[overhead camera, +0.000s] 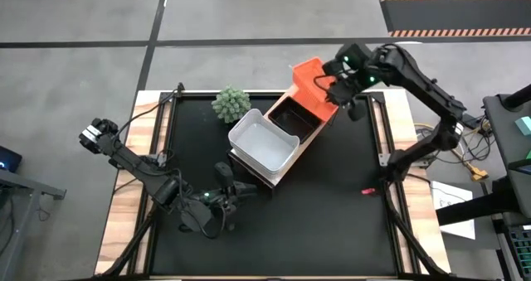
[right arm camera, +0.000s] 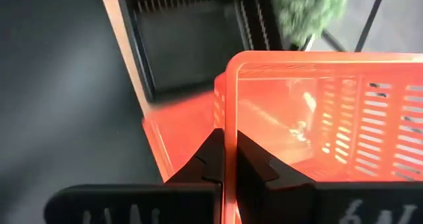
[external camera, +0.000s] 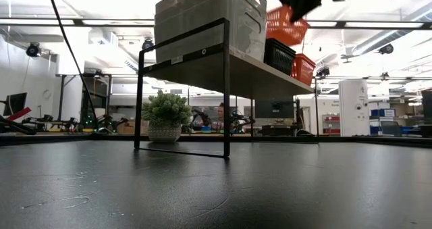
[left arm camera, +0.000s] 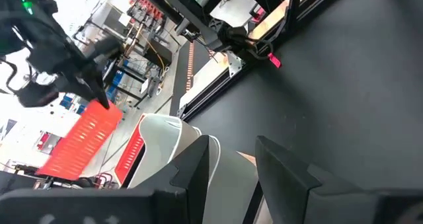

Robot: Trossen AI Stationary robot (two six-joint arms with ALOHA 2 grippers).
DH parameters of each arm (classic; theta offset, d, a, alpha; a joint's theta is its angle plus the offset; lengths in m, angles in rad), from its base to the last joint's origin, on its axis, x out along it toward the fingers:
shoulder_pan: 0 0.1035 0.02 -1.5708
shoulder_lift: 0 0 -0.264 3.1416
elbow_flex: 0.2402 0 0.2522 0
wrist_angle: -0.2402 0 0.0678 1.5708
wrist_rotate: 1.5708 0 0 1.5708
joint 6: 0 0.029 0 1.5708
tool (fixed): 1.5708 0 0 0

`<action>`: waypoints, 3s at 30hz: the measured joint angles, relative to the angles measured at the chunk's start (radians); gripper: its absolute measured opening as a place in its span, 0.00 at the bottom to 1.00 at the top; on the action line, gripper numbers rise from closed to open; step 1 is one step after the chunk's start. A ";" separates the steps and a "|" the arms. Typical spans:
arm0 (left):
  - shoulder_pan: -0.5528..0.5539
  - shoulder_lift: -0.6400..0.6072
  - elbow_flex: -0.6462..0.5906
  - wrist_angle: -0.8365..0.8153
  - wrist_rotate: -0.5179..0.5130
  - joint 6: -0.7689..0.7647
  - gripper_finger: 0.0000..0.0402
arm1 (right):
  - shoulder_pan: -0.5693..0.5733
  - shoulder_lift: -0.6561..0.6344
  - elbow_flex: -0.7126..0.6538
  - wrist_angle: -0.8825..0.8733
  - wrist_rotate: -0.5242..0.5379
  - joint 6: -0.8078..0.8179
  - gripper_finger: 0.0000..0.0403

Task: Stack baskets on shelf by color
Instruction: Stack the orange bin on top of the other orange bin on the shelf, then return to Home Position

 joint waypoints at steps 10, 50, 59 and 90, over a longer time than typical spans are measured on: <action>0.000 -0.005 -0.002 0.056 0.000 0.066 0.27 | -0.087 0.043 -0.043 -0.067 0.029 -0.214 0.02; 0.002 -0.005 -0.002 0.061 0.000 0.097 0.27 | -0.073 0.072 -0.157 -0.034 0.039 -0.147 0.16; 0.002 -0.005 -0.008 0.060 0.000 0.101 0.27 | -0.067 0.059 -0.157 0.013 0.040 -0.064 0.31; 0.055 -0.512 -0.505 0.342 0.056 0.119 0.21 | 0.750 -0.372 -0.823 0.900 0.191 0.856 0.03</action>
